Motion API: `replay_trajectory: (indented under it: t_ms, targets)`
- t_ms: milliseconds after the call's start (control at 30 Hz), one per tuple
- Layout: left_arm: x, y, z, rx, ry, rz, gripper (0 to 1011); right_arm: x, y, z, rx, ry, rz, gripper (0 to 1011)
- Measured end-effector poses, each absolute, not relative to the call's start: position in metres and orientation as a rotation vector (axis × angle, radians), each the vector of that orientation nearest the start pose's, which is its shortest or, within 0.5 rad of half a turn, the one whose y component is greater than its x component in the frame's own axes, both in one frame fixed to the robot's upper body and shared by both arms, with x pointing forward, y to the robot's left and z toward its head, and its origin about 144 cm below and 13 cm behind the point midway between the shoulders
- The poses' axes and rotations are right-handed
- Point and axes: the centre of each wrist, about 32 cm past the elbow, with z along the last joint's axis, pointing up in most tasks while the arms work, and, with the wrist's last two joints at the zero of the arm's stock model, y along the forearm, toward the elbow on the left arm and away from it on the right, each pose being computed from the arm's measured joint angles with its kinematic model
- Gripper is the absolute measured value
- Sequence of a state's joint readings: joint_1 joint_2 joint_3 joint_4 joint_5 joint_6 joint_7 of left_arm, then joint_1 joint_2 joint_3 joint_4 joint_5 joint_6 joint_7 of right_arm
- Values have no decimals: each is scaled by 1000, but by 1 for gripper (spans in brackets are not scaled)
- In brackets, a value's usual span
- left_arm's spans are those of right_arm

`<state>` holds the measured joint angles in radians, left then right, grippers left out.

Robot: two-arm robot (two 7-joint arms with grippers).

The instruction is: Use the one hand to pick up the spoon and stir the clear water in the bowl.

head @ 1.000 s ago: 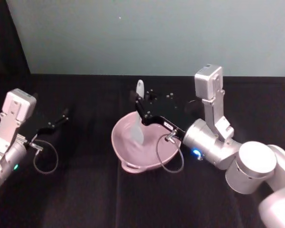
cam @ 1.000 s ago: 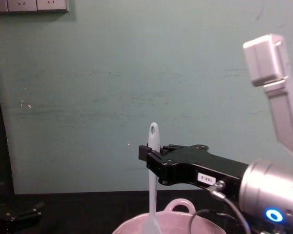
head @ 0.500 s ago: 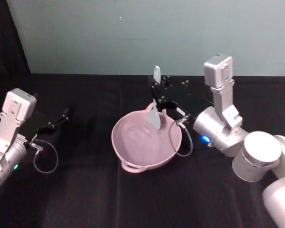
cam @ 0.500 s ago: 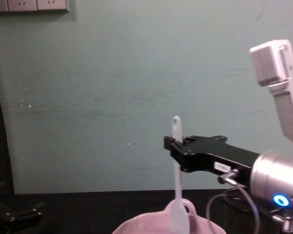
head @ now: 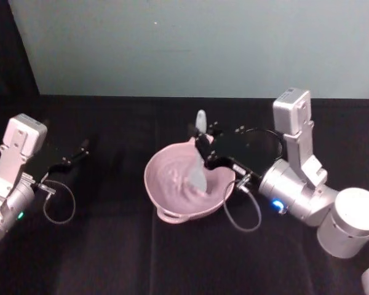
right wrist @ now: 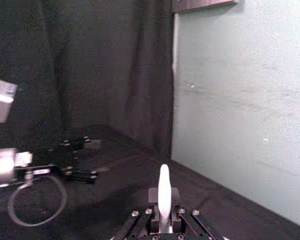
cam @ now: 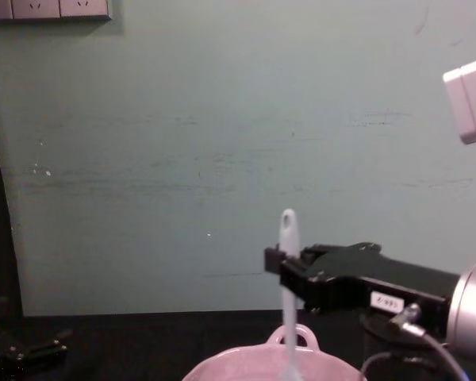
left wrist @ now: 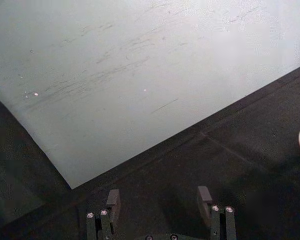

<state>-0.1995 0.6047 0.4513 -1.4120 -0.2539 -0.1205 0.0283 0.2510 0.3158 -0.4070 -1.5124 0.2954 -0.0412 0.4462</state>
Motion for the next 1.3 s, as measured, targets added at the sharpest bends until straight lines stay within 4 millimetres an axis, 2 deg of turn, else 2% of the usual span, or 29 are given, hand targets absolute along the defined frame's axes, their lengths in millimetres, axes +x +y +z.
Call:
replay_trajectory:
  t_ms: [167, 367, 533, 700, 800, 1000, 1100, 1300]
  targets:
    - [489, 310, 1140, 305, -285, 1248, 1011, 502, -189, 1182, 9, -109, -714, 129]
    - [489, 310, 1140, 305, -285, 1248, 1011, 506, -178, 1182, 35, -99, -701, 127]
    - [489, 310, 1140, 304, -285, 1248, 1011, 515, -172, 1181, 51, -107, -717, 127]
    - [489, 310, 1140, 305, -285, 1248, 1011, 535, -168, 1173, 46, -129, -781, 129]
    - [489, 310, 1140, 304, -285, 1248, 1011, 545, -175, 1171, 46, -139, -835, 129]
    - [489, 310, 1140, 304, -285, 1248, 1011, 545, -189, 1173, 50, -165, -872, 127]
    - [489, 310, 1140, 304, -285, 1248, 1011, 537, -200, 1175, 49, -181, -876, 127]
    - [489, 310, 1140, 304, -285, 1248, 1011, 519, -211, 1179, 43, -167, -850, 129]
